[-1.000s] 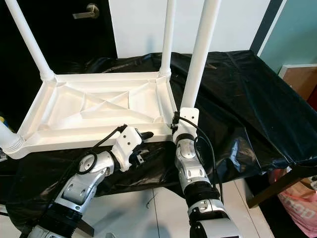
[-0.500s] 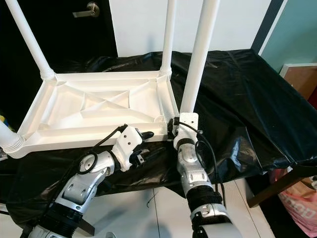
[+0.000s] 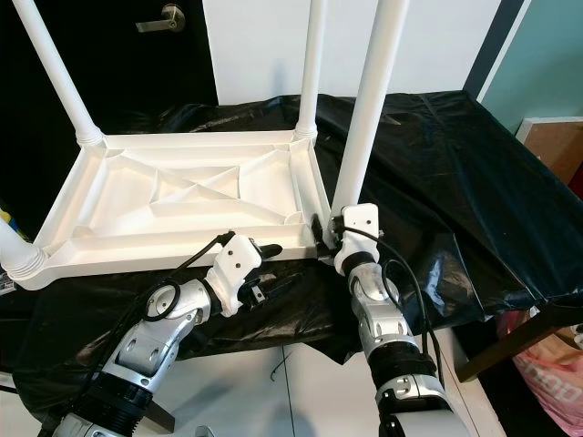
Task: Building children table
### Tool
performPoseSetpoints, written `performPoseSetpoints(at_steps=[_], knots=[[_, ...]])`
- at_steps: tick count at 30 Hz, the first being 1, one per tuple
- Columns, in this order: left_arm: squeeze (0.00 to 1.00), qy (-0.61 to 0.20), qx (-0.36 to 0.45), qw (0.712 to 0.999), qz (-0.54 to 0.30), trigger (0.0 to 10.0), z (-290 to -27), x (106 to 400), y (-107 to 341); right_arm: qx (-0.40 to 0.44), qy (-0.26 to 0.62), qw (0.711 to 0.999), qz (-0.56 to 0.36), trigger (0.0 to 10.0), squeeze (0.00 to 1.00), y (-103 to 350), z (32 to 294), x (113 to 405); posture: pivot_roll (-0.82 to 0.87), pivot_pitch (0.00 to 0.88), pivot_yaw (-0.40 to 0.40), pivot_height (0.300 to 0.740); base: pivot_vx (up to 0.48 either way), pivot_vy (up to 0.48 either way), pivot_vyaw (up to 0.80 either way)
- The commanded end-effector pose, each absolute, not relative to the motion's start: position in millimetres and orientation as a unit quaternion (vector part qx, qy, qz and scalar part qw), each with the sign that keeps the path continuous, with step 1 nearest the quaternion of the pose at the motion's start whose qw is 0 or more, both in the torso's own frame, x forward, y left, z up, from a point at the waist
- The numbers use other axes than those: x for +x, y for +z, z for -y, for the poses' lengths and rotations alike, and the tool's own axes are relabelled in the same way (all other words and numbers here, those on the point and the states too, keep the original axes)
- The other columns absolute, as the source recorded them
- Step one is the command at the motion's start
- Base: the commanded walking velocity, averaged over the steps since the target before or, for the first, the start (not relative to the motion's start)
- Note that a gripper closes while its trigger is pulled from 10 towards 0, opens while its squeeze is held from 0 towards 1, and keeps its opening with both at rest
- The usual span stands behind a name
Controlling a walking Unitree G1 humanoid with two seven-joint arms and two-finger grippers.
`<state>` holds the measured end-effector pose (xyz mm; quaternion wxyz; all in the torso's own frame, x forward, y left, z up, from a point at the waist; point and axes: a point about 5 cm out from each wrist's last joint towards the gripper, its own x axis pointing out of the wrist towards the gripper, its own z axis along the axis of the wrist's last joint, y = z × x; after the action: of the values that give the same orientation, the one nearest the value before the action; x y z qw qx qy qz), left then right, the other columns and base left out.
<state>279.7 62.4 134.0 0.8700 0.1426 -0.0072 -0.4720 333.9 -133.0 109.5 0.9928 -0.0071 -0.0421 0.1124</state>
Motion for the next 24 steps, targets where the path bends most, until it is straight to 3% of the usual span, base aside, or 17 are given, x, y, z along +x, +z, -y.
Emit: performPoseSetpoints(at_steps=[1, 14, 22, 23, 24], knots=[[0.00, -0.448, 0.149, 0.881, 0.009, 10.0, -64.2, 282.0, 131.5, -0.006, 0.139, 0.989, 0.042, 10.0, 0.00, 105.6, 135.6, 331.7, 0.00, 0.000, -0.030, 0.740, 0.000, 0.000, 0.00], [0.00, -0.453, 0.153, 0.879, 0.010, 10.0, -64.4, 283.3, 132.5, -0.080, 0.242, 0.967, 0.010, 10.0, 0.00, 111.8, 157.0, 347.8, 0.01, 0.000, -0.022, 0.740, 0.000, 0.000, 0.00], [0.00, -0.455, 0.154, 0.877, 0.013, 10.0, -63.1, 284.1, 133.3, -0.130, 0.291, 0.948, -0.015, 10.0, 0.00, 113.6, 150.5, 357.1, 0.01, 0.000, -0.016, 0.740, 0.000, 0.000, 0.00], [0.00, -0.456, 0.154, 0.877, 0.013, 10.0, -62.5, 284.2, 133.6, -0.138, 0.293, 0.946, -0.019, 3.0, 0.00, 112.1, 149.6, 357.1, 0.02, 0.000, -0.020, 0.740, 0.000, 0.000, 0.00], [0.00, -0.456, 0.154, 0.876, 0.014, 10.0, -62.2, 284.4, 134.1, -0.146, 0.292, 0.945, -0.023, 1.5, 0.00, 110.7, 149.5, 357.3, 0.02, 0.000, -0.020, 0.740, 0.000, 0.000, 0.00]])
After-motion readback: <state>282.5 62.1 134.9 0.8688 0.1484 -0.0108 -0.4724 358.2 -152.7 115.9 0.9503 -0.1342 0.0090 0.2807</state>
